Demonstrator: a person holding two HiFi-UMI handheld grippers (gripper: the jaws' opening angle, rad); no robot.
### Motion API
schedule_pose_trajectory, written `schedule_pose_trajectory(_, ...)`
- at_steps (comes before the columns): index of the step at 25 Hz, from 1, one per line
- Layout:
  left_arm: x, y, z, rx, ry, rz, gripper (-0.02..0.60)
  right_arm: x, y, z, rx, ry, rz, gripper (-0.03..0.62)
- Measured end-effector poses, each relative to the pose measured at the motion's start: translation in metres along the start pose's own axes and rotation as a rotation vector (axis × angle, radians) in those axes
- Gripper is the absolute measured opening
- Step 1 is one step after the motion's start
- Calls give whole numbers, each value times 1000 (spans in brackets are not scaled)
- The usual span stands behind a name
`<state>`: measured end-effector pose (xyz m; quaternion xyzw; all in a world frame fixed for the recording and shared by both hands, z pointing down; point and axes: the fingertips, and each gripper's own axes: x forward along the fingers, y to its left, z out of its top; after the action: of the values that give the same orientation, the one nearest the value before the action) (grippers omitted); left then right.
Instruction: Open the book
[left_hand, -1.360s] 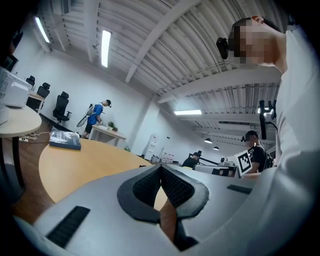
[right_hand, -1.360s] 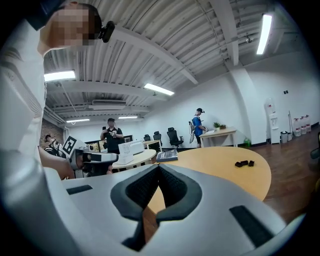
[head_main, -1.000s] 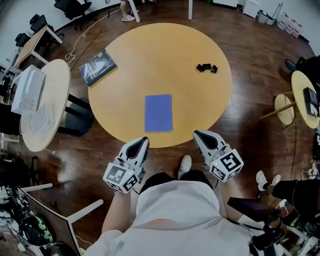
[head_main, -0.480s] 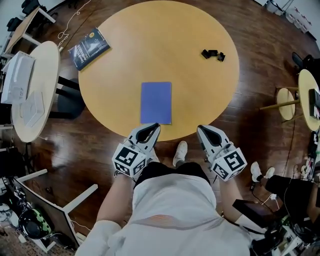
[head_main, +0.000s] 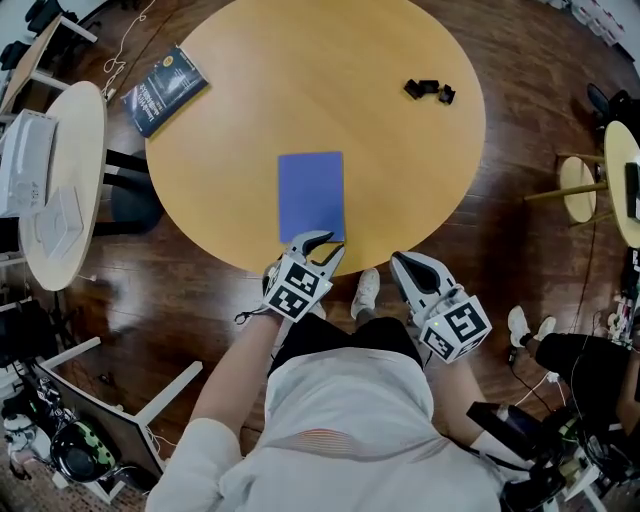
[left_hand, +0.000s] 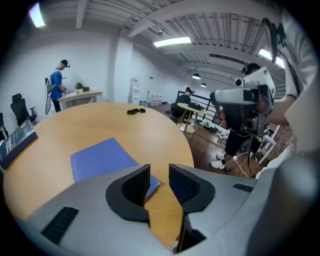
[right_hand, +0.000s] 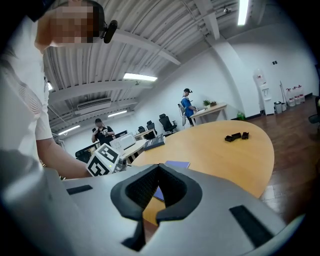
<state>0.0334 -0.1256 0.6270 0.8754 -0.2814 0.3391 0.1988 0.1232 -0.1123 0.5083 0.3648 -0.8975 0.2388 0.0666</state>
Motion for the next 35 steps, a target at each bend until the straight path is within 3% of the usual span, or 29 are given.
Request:
schedule_pose_trajectory(8,43,-3,-35,116,204,57,129,-5,-10,-17,26,28,-28,-3)
schedule_pose_trajectory(17,55,2,-38,151,235,136,127,-9,-12,-27,39,35,-30,-3)
schedule_pose_trajectory(24,55,0,-37,134,232,143,123,-10,-13,-27,41,43,-30,-3)
schedule_pose_trajectory(35,56,4,-39,152,257,173,59,-12,-16,-25,37,36,-35,-2)
